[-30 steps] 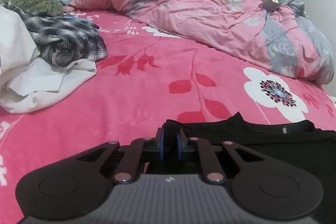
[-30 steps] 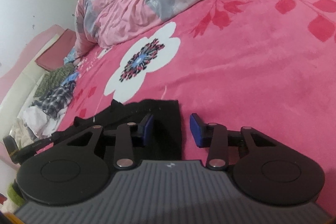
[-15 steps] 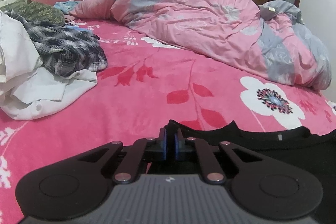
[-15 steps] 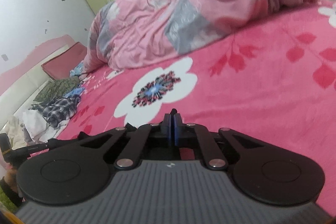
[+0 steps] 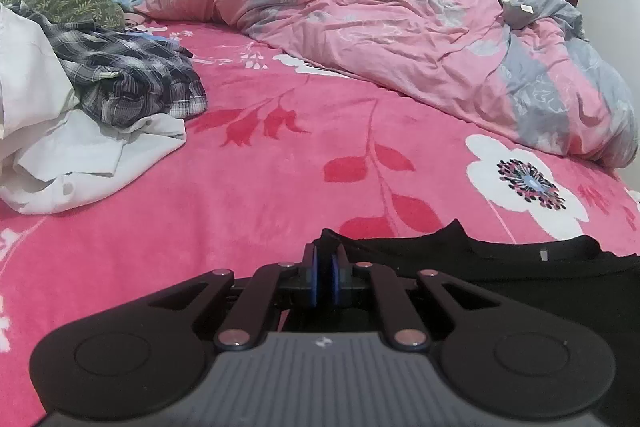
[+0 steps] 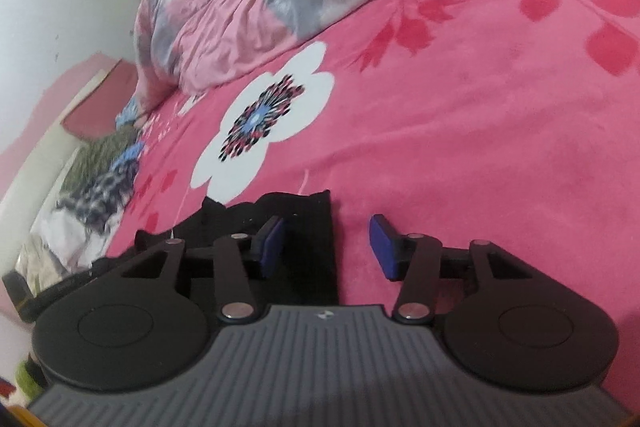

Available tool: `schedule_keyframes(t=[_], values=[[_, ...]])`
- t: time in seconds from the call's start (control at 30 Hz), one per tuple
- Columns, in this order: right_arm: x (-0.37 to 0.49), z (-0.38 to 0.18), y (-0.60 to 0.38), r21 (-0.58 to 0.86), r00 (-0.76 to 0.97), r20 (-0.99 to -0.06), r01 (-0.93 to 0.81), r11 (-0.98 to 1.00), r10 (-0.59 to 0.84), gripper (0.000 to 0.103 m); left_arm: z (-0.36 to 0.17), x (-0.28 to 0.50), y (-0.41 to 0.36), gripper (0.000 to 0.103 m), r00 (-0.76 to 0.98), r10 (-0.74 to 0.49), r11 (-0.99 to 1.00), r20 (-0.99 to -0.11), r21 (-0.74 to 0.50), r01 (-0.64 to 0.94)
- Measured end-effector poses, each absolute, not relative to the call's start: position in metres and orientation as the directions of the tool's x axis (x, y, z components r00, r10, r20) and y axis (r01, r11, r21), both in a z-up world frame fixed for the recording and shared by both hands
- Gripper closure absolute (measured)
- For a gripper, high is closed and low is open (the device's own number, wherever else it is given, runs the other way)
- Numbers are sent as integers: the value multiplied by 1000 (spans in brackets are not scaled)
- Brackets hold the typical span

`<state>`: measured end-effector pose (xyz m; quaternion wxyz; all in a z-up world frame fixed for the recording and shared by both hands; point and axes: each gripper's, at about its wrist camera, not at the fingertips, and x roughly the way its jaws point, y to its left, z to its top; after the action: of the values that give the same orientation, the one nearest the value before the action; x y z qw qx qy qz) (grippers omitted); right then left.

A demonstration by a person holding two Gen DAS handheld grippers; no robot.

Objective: Fold clothes
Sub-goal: 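Close the right gripper on the shirt edge while the left gripper pinches it too, then lift the pinched edge with both grippers and fold it over the shirt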

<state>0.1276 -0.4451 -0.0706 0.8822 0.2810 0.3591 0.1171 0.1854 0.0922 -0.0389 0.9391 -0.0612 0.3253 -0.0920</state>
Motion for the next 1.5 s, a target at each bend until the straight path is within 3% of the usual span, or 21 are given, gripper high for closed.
schedule_keyframes(t=[0.07, 0.13, 0.2, 0.4, 0.67, 0.83, 1.1, 1.5], values=[[134, -69, -440, 548, 698, -587, -31, 836, 410, 60, -39, 185, 92, 95, 772, -212, 976, -599, -176, 131], [137, -67, -434, 502, 687, -611, -48, 863, 394, 85, -40, 185, 93, 95, 773, -212, 975, -597, -178, 130], [137, -67, -432, 509, 670, -613, -70, 858, 418, 94, -40, 185, 93, 95, 774, -212, 975, -597, -179, 130], [128, -65, -430, 509, 674, -601, -93, 856, 430, 101, -40, 184, 93, 95, 785, -207, 976, -585, -177, 125], [101, -12, -403, 262, 830, -498, -134, 956, 253, 102, -21, 171, 97, 97, 829, -190, 977, -527, -183, 107], [103, 8, -395, 186, 862, -456, -151, 971, 222, 102, -17, 173, 97, 97, 843, -179, 979, -507, -181, 99], [131, 1, -395, 183, 863, -461, -137, 973, 208, 102, -17, 185, 99, 97, 850, -163, 980, -500, -183, 79], [163, -44, -397, 209, 817, -542, -93, 973, 194, 102, -41, 202, 100, 97, 811, -149, 983, -566, -173, 59]])
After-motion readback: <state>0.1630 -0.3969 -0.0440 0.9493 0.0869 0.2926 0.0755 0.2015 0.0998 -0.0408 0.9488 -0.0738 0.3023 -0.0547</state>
